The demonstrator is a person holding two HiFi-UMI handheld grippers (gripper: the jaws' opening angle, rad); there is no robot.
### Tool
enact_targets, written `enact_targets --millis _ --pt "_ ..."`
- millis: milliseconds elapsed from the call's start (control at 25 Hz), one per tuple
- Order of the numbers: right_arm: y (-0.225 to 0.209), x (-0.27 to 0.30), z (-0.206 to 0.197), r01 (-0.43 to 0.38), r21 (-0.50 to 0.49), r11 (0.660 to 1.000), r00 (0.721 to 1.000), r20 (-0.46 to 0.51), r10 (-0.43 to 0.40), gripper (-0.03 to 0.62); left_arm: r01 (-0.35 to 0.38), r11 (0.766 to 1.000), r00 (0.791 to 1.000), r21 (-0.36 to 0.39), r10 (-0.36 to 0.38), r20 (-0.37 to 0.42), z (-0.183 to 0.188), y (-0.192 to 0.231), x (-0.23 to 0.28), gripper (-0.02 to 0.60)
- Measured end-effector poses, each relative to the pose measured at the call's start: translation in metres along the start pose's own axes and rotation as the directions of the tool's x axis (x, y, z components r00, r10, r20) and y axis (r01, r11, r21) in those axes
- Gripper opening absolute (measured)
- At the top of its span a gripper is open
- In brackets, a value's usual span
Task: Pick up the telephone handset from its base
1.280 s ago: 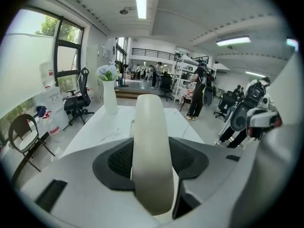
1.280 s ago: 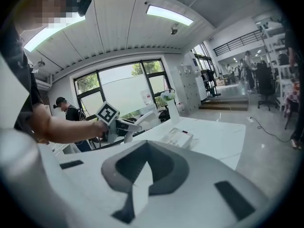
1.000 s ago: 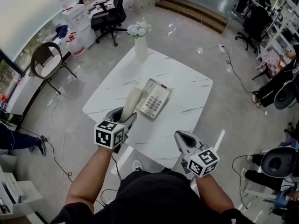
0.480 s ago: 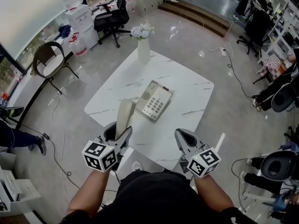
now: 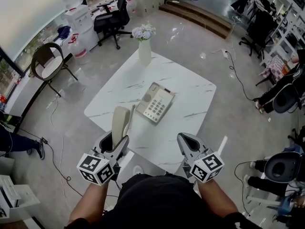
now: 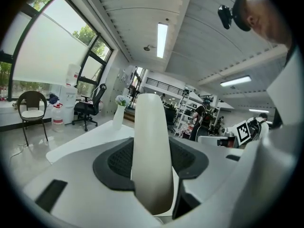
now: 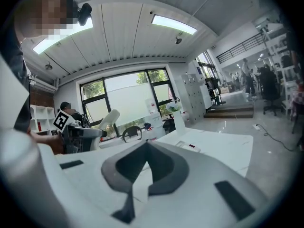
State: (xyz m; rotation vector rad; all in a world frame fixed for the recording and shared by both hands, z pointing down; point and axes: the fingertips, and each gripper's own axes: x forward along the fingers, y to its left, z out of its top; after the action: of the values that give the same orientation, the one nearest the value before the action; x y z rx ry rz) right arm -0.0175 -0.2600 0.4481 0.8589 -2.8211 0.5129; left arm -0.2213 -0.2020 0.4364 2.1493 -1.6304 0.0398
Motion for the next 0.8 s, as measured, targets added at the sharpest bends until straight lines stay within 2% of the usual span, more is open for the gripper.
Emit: enact_targets --millis 800 --pt "-0.01 -0.004 -0.003 0.02 0.02 1.0 1.0 -0.014 -0.02 0.002 0.028 0.999 1.0 0.044 -0.028 -0.008 0.008 -0.009 0.015 0.214"
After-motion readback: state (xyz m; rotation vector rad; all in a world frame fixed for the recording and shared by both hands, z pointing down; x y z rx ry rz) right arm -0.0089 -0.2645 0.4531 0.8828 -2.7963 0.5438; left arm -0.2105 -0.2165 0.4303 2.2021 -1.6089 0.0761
